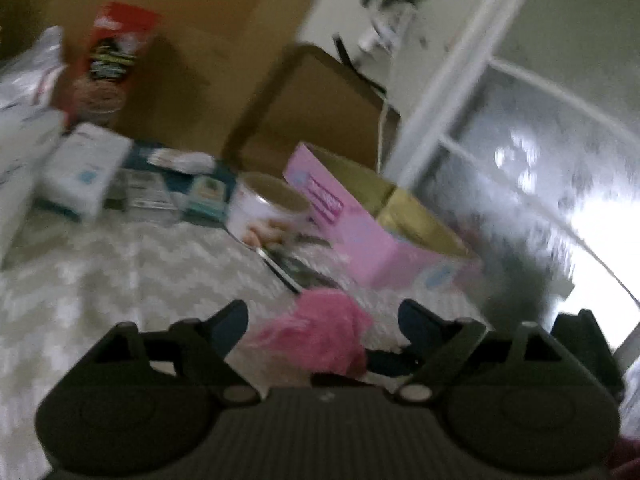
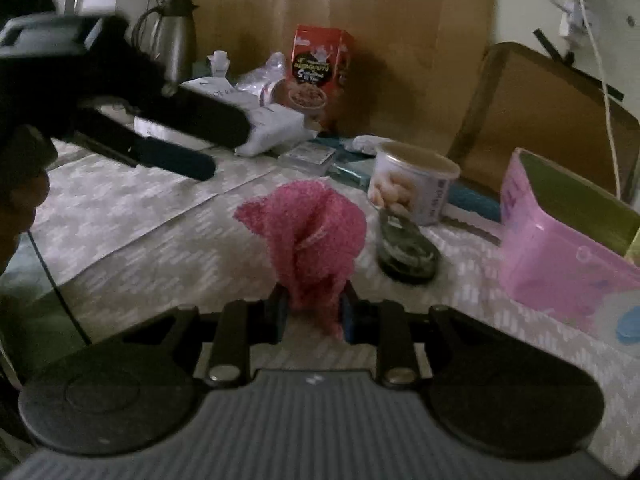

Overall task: Organize soft objects
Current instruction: 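Carry the pink cloth into the pink tin and release it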

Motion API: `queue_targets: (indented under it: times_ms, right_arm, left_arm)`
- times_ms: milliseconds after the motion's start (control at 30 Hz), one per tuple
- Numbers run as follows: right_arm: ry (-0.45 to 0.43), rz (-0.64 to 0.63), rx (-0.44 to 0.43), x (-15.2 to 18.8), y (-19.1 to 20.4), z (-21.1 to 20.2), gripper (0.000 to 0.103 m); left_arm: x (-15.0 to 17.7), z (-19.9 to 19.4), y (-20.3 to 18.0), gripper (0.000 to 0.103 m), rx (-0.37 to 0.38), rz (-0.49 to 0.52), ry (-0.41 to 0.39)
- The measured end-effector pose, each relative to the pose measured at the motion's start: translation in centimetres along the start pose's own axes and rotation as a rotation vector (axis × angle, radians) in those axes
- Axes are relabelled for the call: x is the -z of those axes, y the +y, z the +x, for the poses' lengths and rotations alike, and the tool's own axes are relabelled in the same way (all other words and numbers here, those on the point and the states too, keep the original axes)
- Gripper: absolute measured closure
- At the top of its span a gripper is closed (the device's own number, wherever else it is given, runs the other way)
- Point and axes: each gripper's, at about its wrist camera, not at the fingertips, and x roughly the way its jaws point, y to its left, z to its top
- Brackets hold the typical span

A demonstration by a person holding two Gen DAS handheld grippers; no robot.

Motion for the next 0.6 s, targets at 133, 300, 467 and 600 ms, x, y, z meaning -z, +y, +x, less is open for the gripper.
queue_targets:
  times_ms: [133,300,467,600]
  right_arm:
    - [-0.038,0.037,-0.017,0.3,-0.4,-0.2,0.074]
    - [-0.125,0.084,0.082,0.1,-2.9,-1.6,0.074]
    - [-0.217,0.116,0.256,-1.1,-7.5,-3.3,0.074]
    - [-0.238,0.184,0.352,-2.0,-11.9,-2.9,0.072]
  left_arm:
    - [-0.3,3.0,-0.9,0.06,0.007,-0.001,0.08]
    - [-3.8,5.7,-4.4,0.06,0.096,0.08,0.05]
    - [-7.5,10.4,-9.1,0.058,0.138,0.175,0.024]
    - [-9.4,14.9,-11.2,0.034,0.045,0.194,0.003]
